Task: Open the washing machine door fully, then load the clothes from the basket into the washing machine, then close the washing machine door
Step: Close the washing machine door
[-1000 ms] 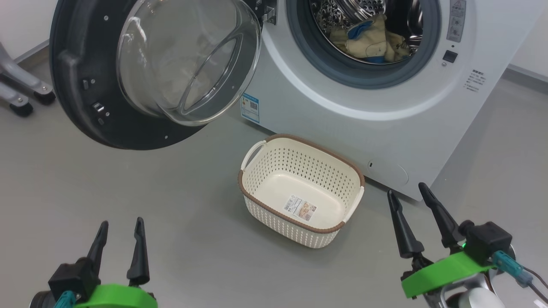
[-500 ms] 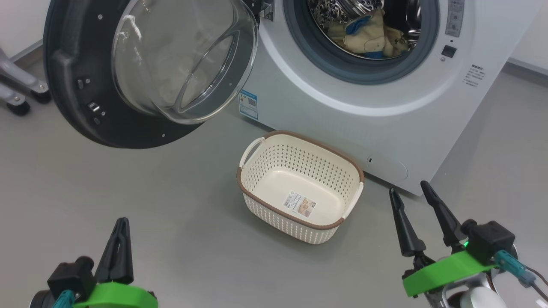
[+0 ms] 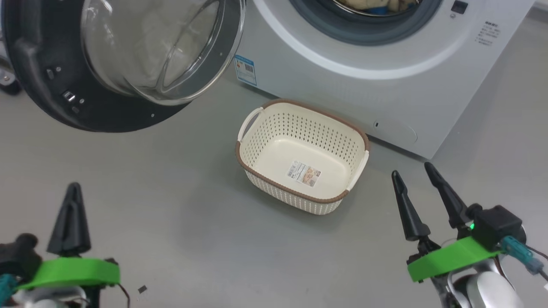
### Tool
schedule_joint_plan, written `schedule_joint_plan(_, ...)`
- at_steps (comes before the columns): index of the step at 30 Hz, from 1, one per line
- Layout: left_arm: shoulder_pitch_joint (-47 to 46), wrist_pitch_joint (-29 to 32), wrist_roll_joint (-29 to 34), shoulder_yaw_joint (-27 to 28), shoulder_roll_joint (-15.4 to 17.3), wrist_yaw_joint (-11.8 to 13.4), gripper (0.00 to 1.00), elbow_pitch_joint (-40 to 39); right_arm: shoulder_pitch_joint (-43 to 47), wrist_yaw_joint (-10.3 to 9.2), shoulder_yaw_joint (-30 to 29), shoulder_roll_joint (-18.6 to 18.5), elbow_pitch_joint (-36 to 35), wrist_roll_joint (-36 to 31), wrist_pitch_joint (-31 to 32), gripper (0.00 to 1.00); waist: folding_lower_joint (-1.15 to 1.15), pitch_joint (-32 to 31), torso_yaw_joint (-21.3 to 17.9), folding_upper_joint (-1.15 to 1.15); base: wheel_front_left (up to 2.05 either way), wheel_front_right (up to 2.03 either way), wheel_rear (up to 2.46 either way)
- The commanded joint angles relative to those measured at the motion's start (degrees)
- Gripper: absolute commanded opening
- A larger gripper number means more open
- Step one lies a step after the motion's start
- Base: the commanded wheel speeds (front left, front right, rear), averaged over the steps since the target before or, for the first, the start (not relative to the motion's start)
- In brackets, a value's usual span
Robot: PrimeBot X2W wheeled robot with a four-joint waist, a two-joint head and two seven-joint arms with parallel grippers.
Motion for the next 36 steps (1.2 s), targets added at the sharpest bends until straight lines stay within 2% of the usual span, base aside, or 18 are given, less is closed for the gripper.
schedule_joint_plan(1, -3.79, -0.69, -1.89, 5.90, 3.44, -0.16, 0.00, -3.44, -3.39, -0.16, 1.13, -1.64, -2.63, -0.67, 0.61, 1.00, 0.00, 3.41, -1.18, 0.00, 0.00, 0.00, 0.00)
schedule_joint_plan(4, -5.63, -0.27, -4.78, 11.07, 6.54, -0.85, 0.00, -5.32, -4.07, -0.16, 1.27, -2.44, -3.48, -0.96, 1.45, 1.00, 0.00, 6.04, -2.20, 0.00, 0.00, 0.00, 0.00)
schedule_joint_plan(7, -9.96, 1.28, -10.93, 17.43, 10.04, -3.41, 0.00, -4.23, -5.03, -0.16, 1.41, -3.23, -4.39, -1.18, 2.25, 1.00, 0.00, 8.42, -3.33, 0.00, 0.00, 0.00, 0.00)
schedule_joint_plan(12, -20.58, 4.96, -24.65, 29.30, 14.81, -6.81, 0.00, 5.27, -7.54, -0.16, 2.10, -4.19, -5.34, -1.31, 3.03, 1.00, 0.00, 11.28, -6.37, 0.00, 0.00, 0.00, 0.00)
schedule_joint_plan(14, -25.17, 7.24, -29.91, 32.87, 15.98, -6.94, 0.00, 9.64, -8.09, -0.16, 1.92, -4.32, -5.52, -1.38, 3.18, 1.00, 0.00, 12.03, -7.51, 0.00, 0.00, 0.00, 0.00)
schedule_joint_plan(17, -31.16, 10.04, -34.23, 35.93, 18.84, -6.52, 0.00, 16.13, -8.67, -0.16, 1.87, -4.65, -5.54, -1.39, 3.18, 1.00, 0.00, 12.89, -9.33, 0.00, 0.00, 0.00, 0.00)
schedule_joint_plan(20, -36.95, 13.44, -37.86, 37.49, 21.37, -5.88, 0.00, 23.37, -9.05, -0.16, 1.68, -4.75, -5.44, -1.31, 2.93, 1.00, 0.00, 13.45, -11.04, 0.00, 0.00, 0.00, 0.00)
schedule_joint_plan(21, -36.95, 13.44, -37.86, 37.49, 21.37, -5.88, 0.00, 23.37, -9.05, -0.16, 1.68, -4.75, -5.44, -1.31, 2.93, 1.00, 0.00, 13.45, -11.04, 0.00, 0.00, 0.00, 0.00)
schedule_joint_plan(23, -39.80, 15.18, -38.64, 37.76, 23.65, -5.21, 0.00, 28.25, -9.41, -0.16, 1.84, -4.78, -5.53, -1.26, 2.80, 1.00, 0.00, 13.94, -12.30, 0.00, 0.00, 0.00, 0.00)
schedule_joint_plan(27, -45.41, 17.35, -40.60, 38.51, 26.82, -5.45, 0.00, 35.85, -10.06, -0.16, 1.91, -4.63, -5.36, -1.18, 2.45, 1.00, 0.00, 14.35, -14.69, 0.00, 0.00, 0.00, 0.00)
schedule_joint_plan(36, -54.74, 26.71, -42.17, 34.73, 30.17, -3.93, 0.00, 45.94, -10.08, -0.16, 2.52, -4.23, -4.57, -0.96, 1.59, 1.00, 0.00, 14.58, -17.86, 0.00, 0.00, 0.00, 0.00)
